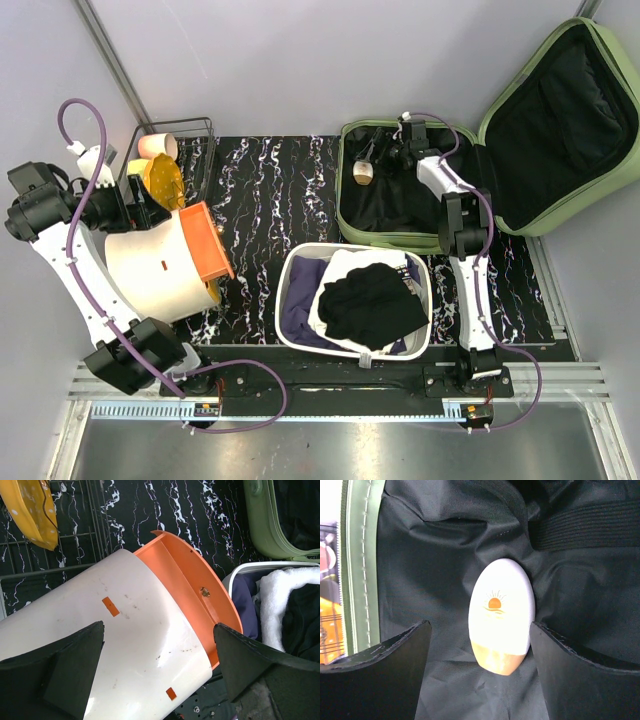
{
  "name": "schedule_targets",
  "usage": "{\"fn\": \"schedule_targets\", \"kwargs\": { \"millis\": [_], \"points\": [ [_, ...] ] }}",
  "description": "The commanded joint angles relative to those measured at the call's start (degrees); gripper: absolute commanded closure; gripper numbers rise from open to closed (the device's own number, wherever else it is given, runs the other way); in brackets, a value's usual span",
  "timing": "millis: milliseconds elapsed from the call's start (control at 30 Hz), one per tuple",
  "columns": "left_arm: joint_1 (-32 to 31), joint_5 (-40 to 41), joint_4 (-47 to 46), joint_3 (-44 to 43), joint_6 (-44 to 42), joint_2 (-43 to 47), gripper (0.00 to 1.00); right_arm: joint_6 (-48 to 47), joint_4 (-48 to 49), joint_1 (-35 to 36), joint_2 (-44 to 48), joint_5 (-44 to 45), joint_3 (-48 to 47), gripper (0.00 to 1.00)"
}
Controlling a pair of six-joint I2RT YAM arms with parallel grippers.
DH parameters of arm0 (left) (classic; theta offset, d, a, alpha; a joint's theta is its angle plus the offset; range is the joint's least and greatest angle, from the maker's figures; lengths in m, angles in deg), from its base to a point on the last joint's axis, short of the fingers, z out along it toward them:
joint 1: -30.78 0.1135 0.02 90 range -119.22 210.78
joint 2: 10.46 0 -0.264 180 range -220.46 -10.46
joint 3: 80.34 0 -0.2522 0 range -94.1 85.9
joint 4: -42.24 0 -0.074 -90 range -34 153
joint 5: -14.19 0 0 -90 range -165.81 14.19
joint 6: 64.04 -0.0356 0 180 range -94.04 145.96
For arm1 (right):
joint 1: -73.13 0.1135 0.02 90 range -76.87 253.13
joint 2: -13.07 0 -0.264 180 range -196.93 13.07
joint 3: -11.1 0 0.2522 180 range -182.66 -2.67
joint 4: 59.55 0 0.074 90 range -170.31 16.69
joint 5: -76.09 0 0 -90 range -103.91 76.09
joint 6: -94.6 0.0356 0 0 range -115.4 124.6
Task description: Open, take out, and arrange the luggage
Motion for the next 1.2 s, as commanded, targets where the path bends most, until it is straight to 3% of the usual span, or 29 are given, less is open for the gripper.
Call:
{"fn": "schedule_targets", "kwargs": {
  "millis": [0, 233, 367, 533, 800, 967, 1033, 1067, 1167],
  "points": [
    [-0.62, 0.42, -3.32, -0.49, 1.13, 0.12, 0.05, -7.64, -5.82, 0.45, 0.3, 13.81, -1.29, 0.11],
    [-1.32, 1.21, -3.58, -0.92, 1.48, -0.32, 0.06, -12.66, -17.68, 2.56, -6.55, 20.05, -12.09, 0.11],
    [-1.59, 1.12, -3.67, -0.84, 1.74, -0.58, 0.06, -14.68, -25.77, 3.62, -12.18, 19.8, -24.38, 0.09],
    [-1.85, 1.21, -4.11, -1.1, 2.27, -0.67, 0.06, -12.06, -29.83, 3.36, -13.24, 8.91, -23.01, 0.09],
    [-2.2, 0.94, -4.11, -1.54, 2.36, -1.02, 0.06, -3.97, -25.27, 1.16, -12.63, -12.97, -18.53, 0.12],
    [-2.29, 0.77, -4.2, -1.1, 2.45, -0.94, 0.06, 2.35, -18.15, -0.42, -10.69, -19.4, -13.69, 0.36],
    [-2.29, 0.77, -4.37, -0.58, 2.54, -0.59, 0.06, 5.7, -15.33, -0.77, -11.13, -21.95, -13.16, 0.32],
    [-2.29, 0.68, -4.46, -0.49, 2.54, -0.5, 0.06, 6.05, -14.98, -0.86, -11.13, -23.44, -12.99, 0.22],
    [-2.38, 0.86, -4.46, -0.13, 2.45, -0.32, 0.06, 7.72, -13.04, -0.78, -10.96, -26.08, -11.41, 0.11]
  ]
}}
